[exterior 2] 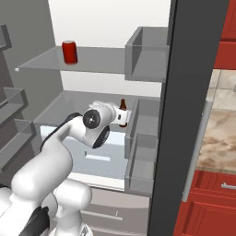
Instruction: Open the fridge, grab two sodas, and place both sodas inside the bowl with ice on the dining counter.
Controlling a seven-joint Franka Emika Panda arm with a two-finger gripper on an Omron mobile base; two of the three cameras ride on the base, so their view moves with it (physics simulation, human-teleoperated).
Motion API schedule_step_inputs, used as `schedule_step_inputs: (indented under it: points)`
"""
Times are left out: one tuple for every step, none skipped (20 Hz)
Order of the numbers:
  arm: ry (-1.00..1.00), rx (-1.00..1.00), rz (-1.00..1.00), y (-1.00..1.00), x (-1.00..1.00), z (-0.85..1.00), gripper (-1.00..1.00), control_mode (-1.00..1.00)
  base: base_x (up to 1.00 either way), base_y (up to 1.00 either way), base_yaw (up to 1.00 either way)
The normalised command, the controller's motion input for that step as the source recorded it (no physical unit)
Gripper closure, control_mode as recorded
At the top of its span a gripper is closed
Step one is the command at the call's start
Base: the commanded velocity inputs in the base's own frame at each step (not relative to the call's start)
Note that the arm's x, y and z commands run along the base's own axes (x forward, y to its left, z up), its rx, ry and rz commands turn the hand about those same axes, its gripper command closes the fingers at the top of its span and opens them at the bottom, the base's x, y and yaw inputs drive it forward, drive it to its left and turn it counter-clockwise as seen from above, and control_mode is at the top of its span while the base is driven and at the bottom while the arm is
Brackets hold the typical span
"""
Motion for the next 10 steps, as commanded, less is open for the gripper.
schedule_step_inputs:
  points:
    - [0.00, 0.00, 0.00, 0.05, 0.11, 0.00, -1.00, -1.00, 0.00, 0.00, 0.00]
    - [0.00, 0.00, 0.00, 0.05, 0.07, 0.00, -1.00, -1.00, 0.00, 0.00, 0.00]
    - [0.00, 0.00, 0.00, 0.05, 0.03, -0.02, -1.00, -1.00, 0.00, 0.00, 0.00]
    - [0.00, 0.00, 0.00, 0.02, 0.00, -0.05, -1.00, -1.00, 0.00, 0.00, 0.00]
    - [0.00, -0.01, 0.00, 0.02, 0.00, -0.07, -1.00, -1.00, 0.00, 0.00, 0.00]
    - [0.00, -0.01, 0.00, 0.03, 0.00, -0.08, -1.00, -1.00, 0.00, 0.00, 0.00]
    - [0.00, 0.00, 0.00, 0.02, 0.00, -0.06, -1.00, -1.00, 0.00, 0.00, 0.00]
    - [0.00, 0.00, 0.00, 0.03, 0.00, -0.06, -1.00, -1.00, 0.00, 0.00, 0.00]
    - [0.00, 0.00, 0.00, 0.00, 0.02, -0.10, -1.00, -1.00, 0.00, 0.00, 0.00]
    - [0.00, 0.00, 0.00, 0.00, 0.01, -0.07, -1.00, -1.00, 0.00, 0.00, 0.00]
